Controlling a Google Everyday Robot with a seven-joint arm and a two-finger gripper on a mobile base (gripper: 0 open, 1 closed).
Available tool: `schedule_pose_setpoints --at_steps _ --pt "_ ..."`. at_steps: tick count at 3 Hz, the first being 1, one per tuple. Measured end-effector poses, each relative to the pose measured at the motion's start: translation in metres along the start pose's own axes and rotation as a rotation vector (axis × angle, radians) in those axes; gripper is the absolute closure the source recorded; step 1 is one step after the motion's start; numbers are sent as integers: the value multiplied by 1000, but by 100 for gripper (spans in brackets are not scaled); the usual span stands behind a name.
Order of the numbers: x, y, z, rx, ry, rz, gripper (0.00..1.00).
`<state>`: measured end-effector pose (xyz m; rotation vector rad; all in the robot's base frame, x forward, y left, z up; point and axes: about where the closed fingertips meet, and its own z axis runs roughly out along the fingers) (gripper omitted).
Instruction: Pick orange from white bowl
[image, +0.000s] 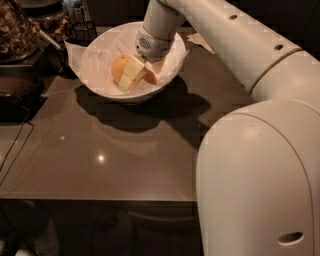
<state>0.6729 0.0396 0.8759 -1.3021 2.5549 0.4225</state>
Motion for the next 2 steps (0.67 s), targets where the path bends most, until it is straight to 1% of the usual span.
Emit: schedule_pose_setpoints --at_steps 1,2 --pt "3 -4 9 0 12 4 14" --pt "5 -5 11 53 -9 -13 33"
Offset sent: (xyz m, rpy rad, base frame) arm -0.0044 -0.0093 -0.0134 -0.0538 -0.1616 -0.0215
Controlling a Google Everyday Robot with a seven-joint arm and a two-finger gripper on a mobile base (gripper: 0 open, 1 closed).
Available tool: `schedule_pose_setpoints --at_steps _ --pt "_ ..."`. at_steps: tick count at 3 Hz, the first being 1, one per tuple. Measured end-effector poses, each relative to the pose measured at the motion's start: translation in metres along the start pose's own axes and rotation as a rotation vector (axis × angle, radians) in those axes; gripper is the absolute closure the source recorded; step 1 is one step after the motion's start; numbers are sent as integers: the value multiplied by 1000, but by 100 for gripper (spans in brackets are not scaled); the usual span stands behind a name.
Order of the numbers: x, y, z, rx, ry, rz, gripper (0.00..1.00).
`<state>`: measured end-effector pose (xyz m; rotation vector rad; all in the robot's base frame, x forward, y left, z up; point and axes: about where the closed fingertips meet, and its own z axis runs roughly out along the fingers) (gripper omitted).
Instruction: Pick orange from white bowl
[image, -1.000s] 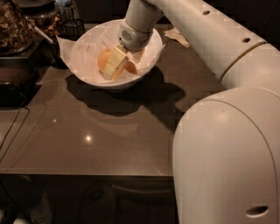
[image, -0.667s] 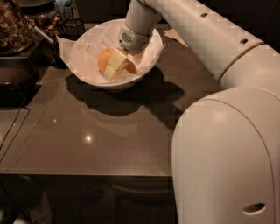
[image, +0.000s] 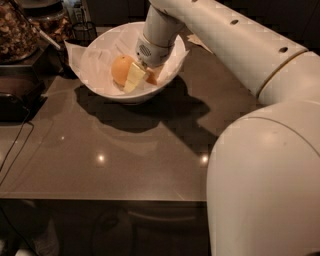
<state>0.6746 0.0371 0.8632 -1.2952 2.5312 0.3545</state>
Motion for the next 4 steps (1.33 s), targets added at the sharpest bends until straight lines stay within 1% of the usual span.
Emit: schedule_pose_setpoints --at_steps 2,3,4 --pt "0 0 0 3 -2 -1 80" --pt "1 6 -27 -20 -118 -19 100" --pt "11 18 -70 -41 -262 -28 100"
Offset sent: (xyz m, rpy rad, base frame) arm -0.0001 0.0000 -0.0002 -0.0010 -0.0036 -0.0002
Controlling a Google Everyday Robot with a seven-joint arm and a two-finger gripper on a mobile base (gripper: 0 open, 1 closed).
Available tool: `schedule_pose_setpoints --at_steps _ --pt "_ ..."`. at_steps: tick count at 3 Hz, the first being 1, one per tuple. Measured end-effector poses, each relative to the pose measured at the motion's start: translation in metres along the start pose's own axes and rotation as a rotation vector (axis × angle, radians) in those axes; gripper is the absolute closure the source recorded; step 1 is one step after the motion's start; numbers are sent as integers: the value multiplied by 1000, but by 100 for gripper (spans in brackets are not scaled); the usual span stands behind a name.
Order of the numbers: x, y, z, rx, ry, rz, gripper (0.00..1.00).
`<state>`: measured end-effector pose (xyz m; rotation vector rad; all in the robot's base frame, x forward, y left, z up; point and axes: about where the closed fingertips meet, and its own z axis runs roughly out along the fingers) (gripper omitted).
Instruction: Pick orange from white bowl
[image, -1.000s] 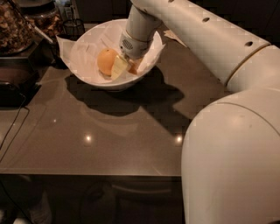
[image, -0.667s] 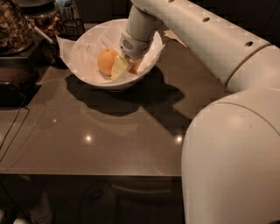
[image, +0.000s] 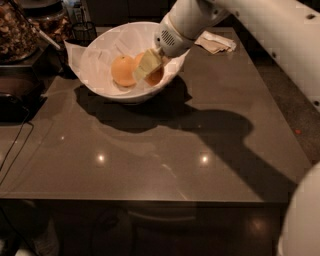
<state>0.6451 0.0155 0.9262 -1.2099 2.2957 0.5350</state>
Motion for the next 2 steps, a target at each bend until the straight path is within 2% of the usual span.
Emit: schedule_pose_setpoints --at_steps 1,2 --pt "1 20 -38 -7 -90 19 100" --pt "-2 18 -31 -25 -73 -4 100"
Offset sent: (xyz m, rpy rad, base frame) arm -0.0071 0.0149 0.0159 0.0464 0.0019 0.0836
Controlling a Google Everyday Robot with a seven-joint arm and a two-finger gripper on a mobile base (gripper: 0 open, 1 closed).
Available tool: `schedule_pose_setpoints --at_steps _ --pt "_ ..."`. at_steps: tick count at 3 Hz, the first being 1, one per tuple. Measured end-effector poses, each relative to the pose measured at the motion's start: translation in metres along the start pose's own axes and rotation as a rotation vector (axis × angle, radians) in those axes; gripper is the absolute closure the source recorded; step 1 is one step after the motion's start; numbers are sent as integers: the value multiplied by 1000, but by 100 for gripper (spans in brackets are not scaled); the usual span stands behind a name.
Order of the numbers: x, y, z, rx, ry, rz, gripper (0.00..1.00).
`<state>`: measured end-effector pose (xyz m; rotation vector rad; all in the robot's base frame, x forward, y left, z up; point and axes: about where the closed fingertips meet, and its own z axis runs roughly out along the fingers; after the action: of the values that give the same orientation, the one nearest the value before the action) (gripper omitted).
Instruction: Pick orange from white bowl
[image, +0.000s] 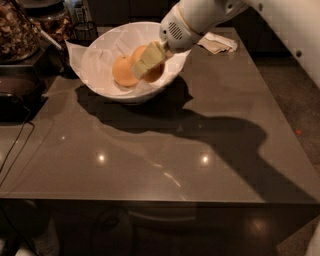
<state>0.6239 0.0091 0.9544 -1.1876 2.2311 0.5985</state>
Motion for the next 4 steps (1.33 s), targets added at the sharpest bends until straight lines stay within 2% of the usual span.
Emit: schedule_pose_setpoints --at_steps 1,2,3,4 --pt "-6 23 -7 -50 -12 -53 100" --pt "3 49 -27 -92 -69 -54 100" --pt "19 63 -49 -91 -116 -21 100" --pt "36 74 -70 -65 -153 20 100"
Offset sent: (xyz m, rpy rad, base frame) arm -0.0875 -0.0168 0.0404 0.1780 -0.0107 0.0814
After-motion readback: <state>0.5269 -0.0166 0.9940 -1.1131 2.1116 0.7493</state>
